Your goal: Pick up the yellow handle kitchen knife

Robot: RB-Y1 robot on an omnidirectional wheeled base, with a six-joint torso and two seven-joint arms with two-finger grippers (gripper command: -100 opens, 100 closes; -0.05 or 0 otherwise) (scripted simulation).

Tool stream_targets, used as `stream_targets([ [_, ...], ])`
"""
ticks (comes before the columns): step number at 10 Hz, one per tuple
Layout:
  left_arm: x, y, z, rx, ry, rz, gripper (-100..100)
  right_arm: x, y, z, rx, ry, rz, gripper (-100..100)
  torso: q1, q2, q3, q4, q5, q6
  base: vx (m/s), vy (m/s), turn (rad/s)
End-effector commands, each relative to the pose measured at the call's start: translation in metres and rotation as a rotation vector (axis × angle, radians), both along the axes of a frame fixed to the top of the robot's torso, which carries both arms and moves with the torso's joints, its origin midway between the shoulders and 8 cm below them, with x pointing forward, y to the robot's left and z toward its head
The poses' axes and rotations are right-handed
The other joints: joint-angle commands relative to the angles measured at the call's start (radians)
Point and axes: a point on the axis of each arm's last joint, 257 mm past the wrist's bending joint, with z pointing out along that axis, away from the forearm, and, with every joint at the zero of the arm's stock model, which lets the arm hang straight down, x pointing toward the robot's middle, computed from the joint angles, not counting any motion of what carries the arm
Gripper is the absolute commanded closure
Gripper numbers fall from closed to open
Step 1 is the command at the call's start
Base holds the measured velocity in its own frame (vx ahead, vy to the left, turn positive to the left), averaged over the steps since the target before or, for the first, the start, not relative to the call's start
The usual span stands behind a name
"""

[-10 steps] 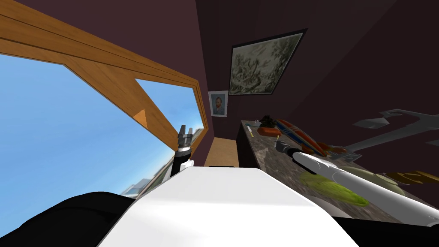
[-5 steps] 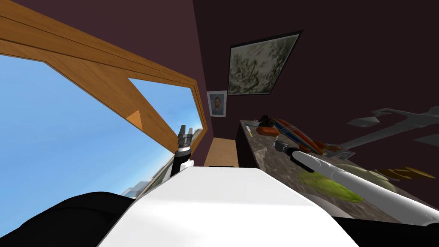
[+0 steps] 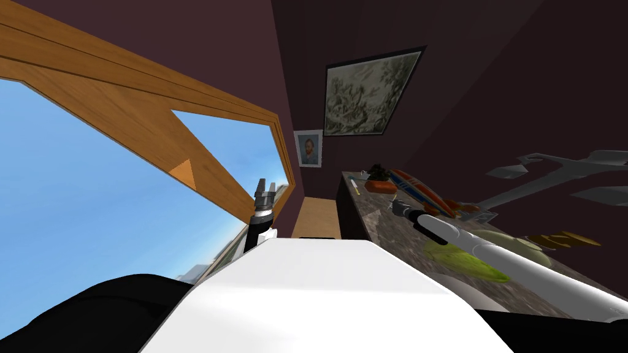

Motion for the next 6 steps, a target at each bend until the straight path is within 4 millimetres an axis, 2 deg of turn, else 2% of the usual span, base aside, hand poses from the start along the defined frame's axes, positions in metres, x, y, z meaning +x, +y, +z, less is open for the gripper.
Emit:
stream_targets([
  [1,0.0,0.0,0.0,0.0,0.0,0.0,0,0.0019,0.0016,0.0013,-0.005,0.001,0.012,100,0.0,0.0,0.0,0.0,0.0,0.0,0.015,0.016,-0.046],
  [6,0.0,0.0,0.0,0.0,0.0,0.0,0,0.0062,0.0085,0.0039,-0.004,-0.002,0.038,100,-0.001,0.001,0.001,0.001,0.0,0.0,0.008,0.006,-0.039],
])
